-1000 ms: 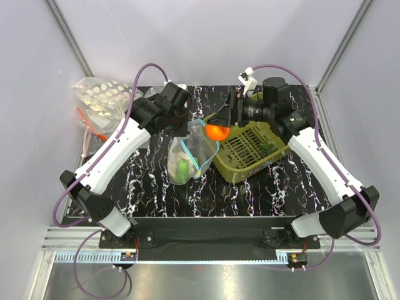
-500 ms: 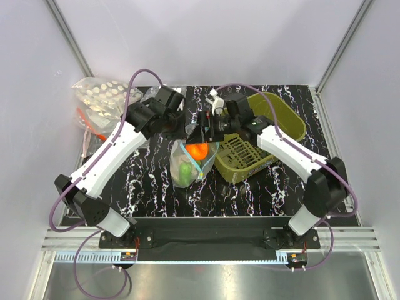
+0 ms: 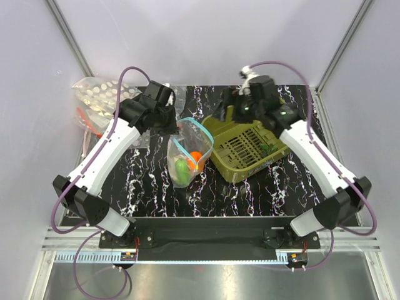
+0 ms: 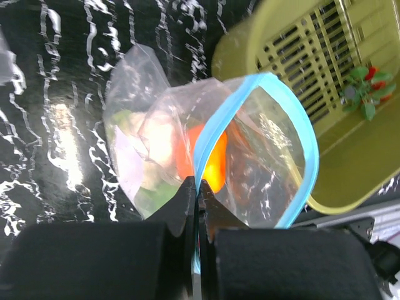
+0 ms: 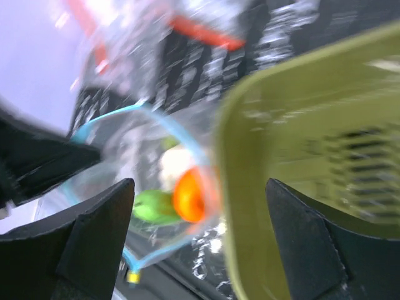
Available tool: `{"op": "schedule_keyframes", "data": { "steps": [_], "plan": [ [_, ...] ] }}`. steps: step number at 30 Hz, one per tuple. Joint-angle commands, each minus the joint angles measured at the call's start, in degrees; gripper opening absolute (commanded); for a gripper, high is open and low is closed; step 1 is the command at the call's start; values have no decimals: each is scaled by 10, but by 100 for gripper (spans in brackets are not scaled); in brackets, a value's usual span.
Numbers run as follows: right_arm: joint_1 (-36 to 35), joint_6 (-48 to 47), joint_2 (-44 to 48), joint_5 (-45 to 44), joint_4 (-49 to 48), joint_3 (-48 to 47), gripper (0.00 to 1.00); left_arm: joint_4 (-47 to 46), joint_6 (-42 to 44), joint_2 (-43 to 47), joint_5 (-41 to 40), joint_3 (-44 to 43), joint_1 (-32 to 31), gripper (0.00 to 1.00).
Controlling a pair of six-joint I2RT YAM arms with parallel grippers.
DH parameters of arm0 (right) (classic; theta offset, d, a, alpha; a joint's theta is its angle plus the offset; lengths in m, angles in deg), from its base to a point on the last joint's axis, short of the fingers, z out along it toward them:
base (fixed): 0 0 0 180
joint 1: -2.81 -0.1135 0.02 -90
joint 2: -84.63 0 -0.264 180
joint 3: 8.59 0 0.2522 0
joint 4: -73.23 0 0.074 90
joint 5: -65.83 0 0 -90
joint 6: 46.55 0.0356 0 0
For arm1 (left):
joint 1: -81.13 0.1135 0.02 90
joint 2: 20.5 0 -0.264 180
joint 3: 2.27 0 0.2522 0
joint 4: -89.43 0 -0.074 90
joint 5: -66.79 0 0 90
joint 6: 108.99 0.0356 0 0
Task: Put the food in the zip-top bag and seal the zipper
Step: Adjust the bin at the center of the board.
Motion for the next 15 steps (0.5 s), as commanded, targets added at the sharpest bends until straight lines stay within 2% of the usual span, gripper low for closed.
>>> {"op": "schedule_keyframes", "data": {
  "steps": [1,5,7,9,11,15],
  "plan": [
    [81,29,37,-151,137,-23,91,-25,13,1,9,-4,28,0],
    [155,40,82,-182,197,18,92,-30,19,-3,0,6,51,0],
    [166,46,95,-231,235,33,99,-33,32,-3,-14,12,59,0],
    [184,54,102,-261,283,35,100,-26,42,-3,-27,24,66,0],
    [211,60,94,-263,312,34,100,-23,54,0,-49,45,73,0],
    [276,88,44,-207,343,16,100,-22,57,-6,-45,65,110,0]
  ]
}}
